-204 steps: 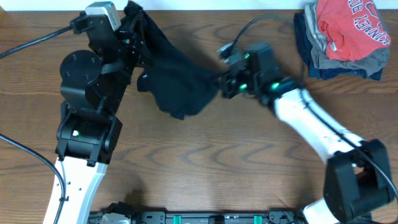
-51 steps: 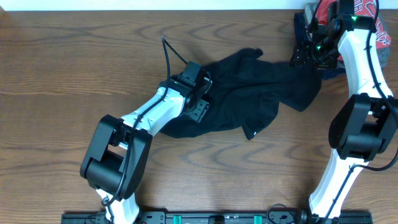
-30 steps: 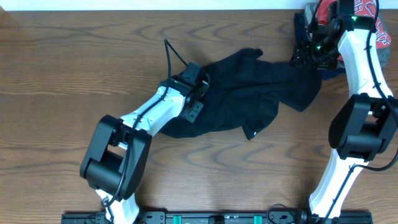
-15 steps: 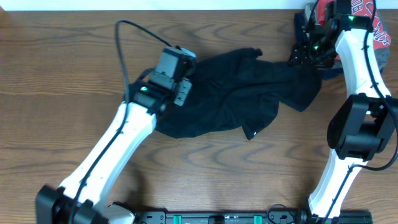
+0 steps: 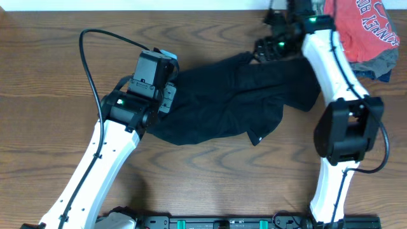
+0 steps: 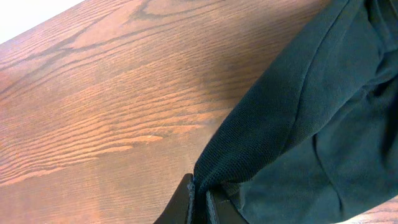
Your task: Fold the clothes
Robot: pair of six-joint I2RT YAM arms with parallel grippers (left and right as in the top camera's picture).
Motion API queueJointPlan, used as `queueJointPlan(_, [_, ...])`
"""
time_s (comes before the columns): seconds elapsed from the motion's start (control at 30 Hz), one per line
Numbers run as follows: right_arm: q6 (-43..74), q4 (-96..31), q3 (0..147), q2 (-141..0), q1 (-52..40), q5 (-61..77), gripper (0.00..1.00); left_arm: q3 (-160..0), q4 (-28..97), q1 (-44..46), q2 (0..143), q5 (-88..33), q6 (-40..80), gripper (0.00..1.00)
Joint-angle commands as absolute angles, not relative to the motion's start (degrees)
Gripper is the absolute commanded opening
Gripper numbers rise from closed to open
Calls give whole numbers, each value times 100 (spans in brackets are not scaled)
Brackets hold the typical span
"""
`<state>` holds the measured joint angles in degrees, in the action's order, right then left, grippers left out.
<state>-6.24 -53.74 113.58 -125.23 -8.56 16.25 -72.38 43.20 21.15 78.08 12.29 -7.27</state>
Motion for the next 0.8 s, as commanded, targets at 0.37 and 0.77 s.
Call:
queueJointPlan(0.37, [497,-4665,11345,-13570,-1144,1774,68,-7354,4348,2088,7745,1684,-392,6])
queueJointPlan(0.77, [685,-4189,11347,-13996,-1142,2410,57,-7352,4344,2088,7745,1684,-392,6])
